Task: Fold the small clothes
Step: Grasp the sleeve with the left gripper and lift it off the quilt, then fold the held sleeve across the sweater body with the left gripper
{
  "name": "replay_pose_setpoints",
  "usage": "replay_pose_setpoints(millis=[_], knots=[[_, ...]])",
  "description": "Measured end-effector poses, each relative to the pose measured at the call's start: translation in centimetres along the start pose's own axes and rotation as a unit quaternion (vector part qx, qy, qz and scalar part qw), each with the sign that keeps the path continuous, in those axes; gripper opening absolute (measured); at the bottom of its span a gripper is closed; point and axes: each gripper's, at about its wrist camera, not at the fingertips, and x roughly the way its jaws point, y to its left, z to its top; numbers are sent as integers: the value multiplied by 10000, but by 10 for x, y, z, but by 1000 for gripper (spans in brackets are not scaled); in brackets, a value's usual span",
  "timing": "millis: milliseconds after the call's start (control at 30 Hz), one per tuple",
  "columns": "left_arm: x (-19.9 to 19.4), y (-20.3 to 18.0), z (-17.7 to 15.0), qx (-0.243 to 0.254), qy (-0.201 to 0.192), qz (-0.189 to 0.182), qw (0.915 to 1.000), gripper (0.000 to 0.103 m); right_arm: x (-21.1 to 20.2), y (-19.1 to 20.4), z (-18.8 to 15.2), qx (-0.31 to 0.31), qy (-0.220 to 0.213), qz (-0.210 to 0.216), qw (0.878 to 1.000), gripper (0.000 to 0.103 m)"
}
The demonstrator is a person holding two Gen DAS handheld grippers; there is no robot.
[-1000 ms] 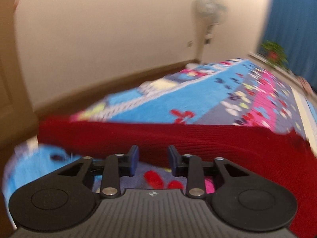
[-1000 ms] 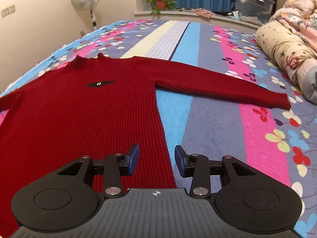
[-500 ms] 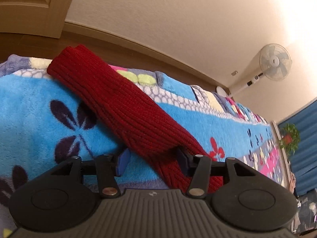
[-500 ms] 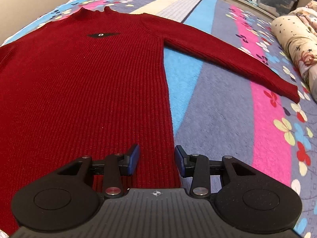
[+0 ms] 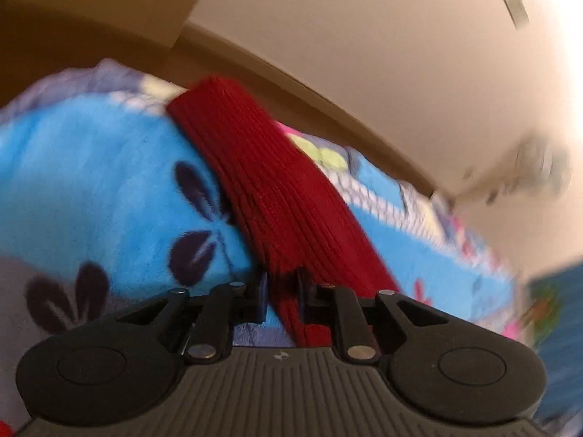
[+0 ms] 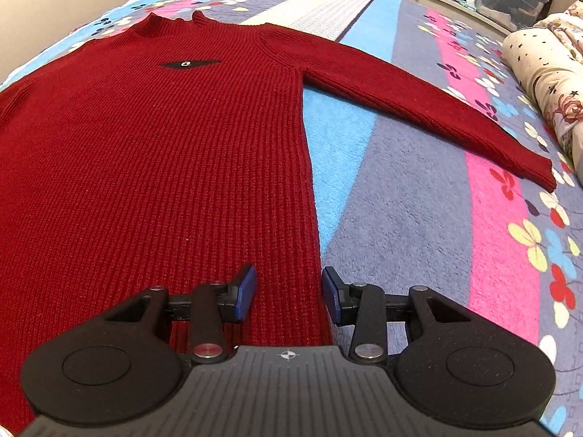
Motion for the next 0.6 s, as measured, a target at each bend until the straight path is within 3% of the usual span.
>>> replay_pose_setpoints(millis=[67,133,300,467,600], knots=[[-3,-3,5,155,-104,-63,9998,31,-1,1,1,-27,2,-8,10000,42],[-1,0,6,123,-87,-127,9998,33,0,1,1,-40,7,-21,10000,42],[-2,-7,4,495,-142,176,9985,14,-1,4,2,-79,10,-70,9999,42],[-11,-31,-7,1043,-553,366,9923,12,-1,8,2,-138,-1,-110,9998,42],[-24,-69,-29,1900,-895,165,9776,11,-1,9,2,-99,-8,-91,9999,39]])
